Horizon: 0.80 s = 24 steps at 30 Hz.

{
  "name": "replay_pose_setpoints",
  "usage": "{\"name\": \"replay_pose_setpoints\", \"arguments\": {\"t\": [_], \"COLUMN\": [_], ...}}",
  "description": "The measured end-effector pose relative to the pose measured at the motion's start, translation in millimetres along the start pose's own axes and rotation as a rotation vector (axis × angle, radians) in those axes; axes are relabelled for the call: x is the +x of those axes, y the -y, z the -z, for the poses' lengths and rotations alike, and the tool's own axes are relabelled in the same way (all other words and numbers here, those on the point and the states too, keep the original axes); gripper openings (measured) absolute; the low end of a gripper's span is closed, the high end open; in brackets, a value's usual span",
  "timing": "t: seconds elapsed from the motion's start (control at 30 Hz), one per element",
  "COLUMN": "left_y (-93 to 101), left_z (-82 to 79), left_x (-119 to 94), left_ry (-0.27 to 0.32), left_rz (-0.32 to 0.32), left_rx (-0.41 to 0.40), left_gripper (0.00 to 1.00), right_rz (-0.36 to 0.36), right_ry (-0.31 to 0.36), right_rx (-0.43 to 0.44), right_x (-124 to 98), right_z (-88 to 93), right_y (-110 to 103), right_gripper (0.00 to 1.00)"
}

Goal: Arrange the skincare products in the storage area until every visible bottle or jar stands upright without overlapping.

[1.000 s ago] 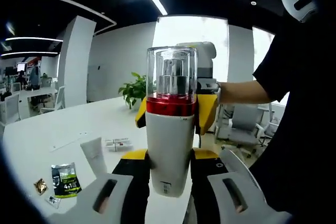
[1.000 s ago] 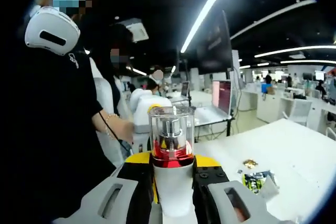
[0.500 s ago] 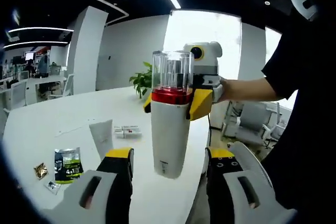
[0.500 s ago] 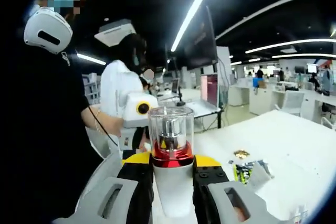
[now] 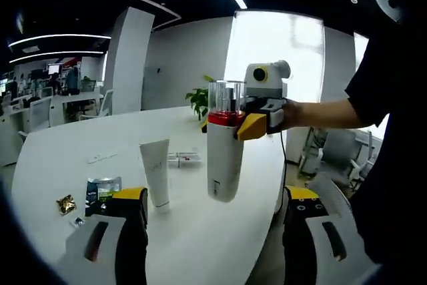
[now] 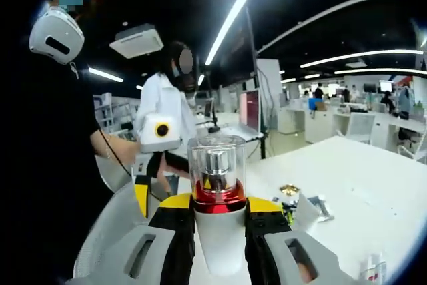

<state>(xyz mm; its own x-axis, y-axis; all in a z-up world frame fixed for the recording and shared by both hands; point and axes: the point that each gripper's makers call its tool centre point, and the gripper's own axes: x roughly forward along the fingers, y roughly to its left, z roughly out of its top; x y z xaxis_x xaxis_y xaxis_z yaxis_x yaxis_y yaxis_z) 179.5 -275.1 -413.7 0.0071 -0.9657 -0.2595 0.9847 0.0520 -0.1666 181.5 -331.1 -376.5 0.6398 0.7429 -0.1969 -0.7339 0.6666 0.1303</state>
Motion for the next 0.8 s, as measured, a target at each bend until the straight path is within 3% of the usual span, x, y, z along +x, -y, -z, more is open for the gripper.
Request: {"name": "replay_pose_setpoints", "arguments": {"t": [0.17, 0.4, 0.8], "left_y": [-10.5, -24.5, -36.9], "left_z": [4.5, 15.3, 43.3], "left_x": [-11, -25, -30], "left_ry": [0.001, 0.001, -0.048], "left_rz": [-0.075, -0.140, -0.182], "left_rx": [-0.017, -0.045, -0.076], "left_gripper": [0.91, 0.99, 0.99], "right_rz": [0.033, 0.052, 0.077], "right_ry": [0.012, 0.013, 0.037], "right_rx": [0.016, 0.029, 0.008], "right_x": [-5, -6, -2], "right_z": [9.8, 20.3, 48.1], "right_y": [11, 23, 50], "right_gripper": [0.19, 0.19, 0.19]}}
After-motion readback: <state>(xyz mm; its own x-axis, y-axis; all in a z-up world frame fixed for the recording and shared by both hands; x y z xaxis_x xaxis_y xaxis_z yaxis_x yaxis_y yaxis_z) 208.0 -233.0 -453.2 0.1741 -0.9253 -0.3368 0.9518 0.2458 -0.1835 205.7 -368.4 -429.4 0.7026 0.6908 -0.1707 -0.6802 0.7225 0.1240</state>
